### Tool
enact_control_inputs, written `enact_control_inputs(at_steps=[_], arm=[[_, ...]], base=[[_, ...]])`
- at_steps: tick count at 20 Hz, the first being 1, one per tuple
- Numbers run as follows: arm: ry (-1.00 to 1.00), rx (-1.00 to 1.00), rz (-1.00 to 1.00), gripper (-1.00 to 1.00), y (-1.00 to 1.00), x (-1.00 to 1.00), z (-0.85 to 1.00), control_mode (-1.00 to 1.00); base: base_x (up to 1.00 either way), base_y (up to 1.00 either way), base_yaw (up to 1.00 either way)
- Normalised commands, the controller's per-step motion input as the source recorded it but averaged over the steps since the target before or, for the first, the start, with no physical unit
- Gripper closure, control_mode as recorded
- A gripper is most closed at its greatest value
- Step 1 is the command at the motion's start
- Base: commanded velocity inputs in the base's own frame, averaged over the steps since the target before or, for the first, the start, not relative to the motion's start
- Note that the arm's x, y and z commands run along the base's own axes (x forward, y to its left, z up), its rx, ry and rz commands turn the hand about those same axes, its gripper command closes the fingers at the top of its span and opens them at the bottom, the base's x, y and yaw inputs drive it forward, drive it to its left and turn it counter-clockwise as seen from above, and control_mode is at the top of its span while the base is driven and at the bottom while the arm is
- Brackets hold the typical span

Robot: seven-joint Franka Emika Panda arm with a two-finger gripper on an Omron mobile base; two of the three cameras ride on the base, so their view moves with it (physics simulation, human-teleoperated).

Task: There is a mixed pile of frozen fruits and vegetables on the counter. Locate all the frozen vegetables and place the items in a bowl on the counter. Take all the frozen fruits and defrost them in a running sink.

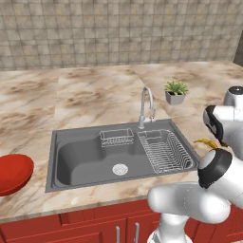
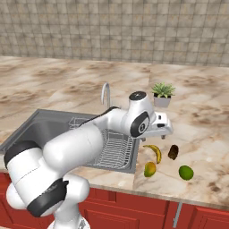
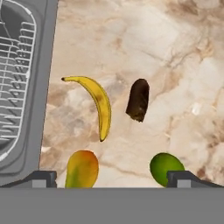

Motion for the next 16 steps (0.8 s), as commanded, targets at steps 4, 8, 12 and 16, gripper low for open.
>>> enact_control_inputs(at_steps=[4, 8, 12, 16], arm=[[0.0, 0.0, -0.1, -1.0, -0.19, 0.22, -0.2, -1.0], [0.0, 0.0, -0.08, -1.0, -0.17, 0.2, -0.23, -1.0], [0.0, 0.0, -0.08, -1.0, -0.15, 0.23, -0.26, -1.0], [0.0, 0.0, -0.07, -1.0, -0.14, 0.21, -0.28, -1.0]], base=[[0.0, 0.0, 0.0], [0.0, 0.0, 0.0], [0.0, 0.0, 0.0], [0.0, 0.0, 0.0]])
